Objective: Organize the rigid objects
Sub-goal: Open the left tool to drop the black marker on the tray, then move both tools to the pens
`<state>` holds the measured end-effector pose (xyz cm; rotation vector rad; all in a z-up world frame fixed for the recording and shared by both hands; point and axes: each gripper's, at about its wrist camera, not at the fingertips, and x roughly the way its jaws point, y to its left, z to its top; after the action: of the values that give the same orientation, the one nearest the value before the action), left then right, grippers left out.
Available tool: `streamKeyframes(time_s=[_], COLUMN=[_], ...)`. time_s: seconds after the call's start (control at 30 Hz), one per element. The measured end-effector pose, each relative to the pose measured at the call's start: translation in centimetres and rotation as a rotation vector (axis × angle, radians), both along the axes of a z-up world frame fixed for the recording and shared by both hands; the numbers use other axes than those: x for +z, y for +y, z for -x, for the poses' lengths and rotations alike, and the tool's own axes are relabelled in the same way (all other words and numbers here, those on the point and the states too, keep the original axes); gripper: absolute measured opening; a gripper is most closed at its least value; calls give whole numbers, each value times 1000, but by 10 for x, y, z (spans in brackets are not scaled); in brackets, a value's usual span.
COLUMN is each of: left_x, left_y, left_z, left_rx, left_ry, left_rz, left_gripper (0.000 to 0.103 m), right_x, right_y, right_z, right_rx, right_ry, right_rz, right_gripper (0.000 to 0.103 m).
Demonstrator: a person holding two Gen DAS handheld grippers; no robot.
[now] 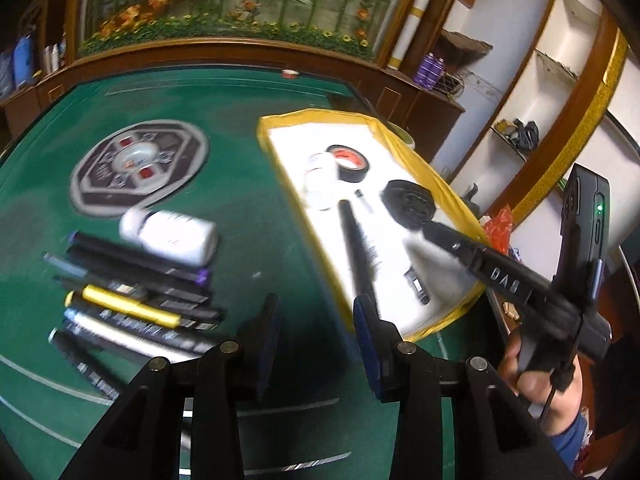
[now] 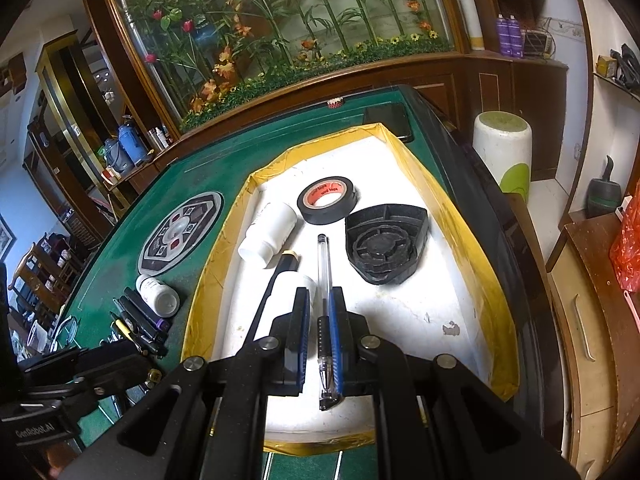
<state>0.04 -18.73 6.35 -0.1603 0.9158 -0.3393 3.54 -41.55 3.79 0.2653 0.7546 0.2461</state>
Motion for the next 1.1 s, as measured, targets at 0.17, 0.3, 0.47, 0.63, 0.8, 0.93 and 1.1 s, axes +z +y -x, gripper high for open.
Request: streamKeyframes(time_s=[0.17, 0.3, 0.47, 0.63, 0.8, 0.93, 1.1], left_x=[-3, -12, -32, -41, -41, -44, -46], left_y=[42, 84, 126, 147, 159, 169, 179], left_z=[21, 34, 39, 44, 49, 52, 57], left_rx=[59, 135, 235, 268, 281, 287, 305], left_ry=[-4, 14, 67, 91, 84, 95, 96], left_rz=[12, 28, 54, 88, 100, 107, 105], left_gripper=[39, 40, 40, 40, 40, 40, 40], right_x=[4, 7, -3, -13, -18, -29, -35], right_y=[6, 33, 103, 153, 163, 169, 191], right_z=[7, 22, 33, 33, 15, 12, 32], right_rx=[29, 133, 356, 434, 365, 390, 495], right_ry=[-21, -10, 91, 152, 153, 204, 252], right_rz=[-27, -72, -82, -25, 43, -3, -36], right_gripper=[10, 12, 18, 18, 18, 20, 21])
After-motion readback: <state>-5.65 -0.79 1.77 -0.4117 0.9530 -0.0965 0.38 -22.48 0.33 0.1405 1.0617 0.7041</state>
